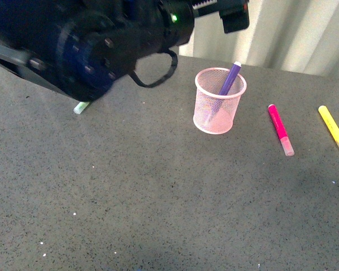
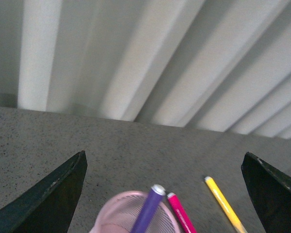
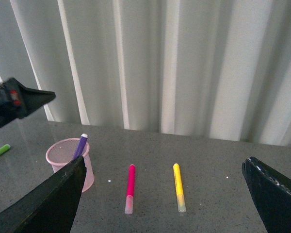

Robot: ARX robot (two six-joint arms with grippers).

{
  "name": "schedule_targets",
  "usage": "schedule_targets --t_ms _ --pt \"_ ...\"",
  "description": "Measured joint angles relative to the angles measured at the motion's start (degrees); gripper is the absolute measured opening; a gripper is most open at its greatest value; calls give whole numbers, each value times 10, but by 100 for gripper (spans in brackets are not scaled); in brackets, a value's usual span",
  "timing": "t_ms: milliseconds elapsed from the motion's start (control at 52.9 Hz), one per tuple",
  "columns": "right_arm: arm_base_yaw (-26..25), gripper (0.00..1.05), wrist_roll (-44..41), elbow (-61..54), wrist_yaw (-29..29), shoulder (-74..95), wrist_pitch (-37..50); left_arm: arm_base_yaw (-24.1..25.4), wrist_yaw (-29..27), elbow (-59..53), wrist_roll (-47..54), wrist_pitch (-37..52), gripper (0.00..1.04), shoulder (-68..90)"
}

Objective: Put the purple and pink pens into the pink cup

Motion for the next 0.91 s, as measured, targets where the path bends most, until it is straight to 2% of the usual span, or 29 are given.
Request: schedule_targets --t_ms 114,189,265,303,341,454,473,530,549,586,662,700,814,908 --pt "0 98 0 0 0 0 0 41 87 -106 26 -69 98 -158" --pt "0 98 0 0 0 0 0 96 149 -185 40 -107 98 -271" --pt "0 98 0 0 0 0 0 138 188 -229 40 -130 98 -336" --pt "0 98 0 0 0 0 0 176 223 -261 36 -143 98 -382" --pt "0 98 0 0 0 0 0 205 242 -283 37 -152 98 -414" --pt "0 98 0 0 0 0 0 248 276 -322 37 -171 98 -459" --pt "0 98 0 0 0 0 0 248 257 -328 43 -167 97 -463" --pt "0 98 0 0 0 0 0 233 110 -362 92 -105 87 -476" --pt "0 98 0 0 0 0 0 232 86 -368 101 -95 85 -479" --pt "0 98 0 0 -1 0 0 227 3 -394 140 -67 78 -490" --pt "0 98 0 0 0 0 0 226 -81 -433 174 -48 65 -514" --pt "0 98 0 0 0 0 0 227 -93 -449 182 -45 60 -526" --pt "0 98 0 0 0 0 0 256 -73 -514 204 -38 31 -580" --pt "0 98 0 0 0 0 0 258 -73 -545 207 -38 15 -610"
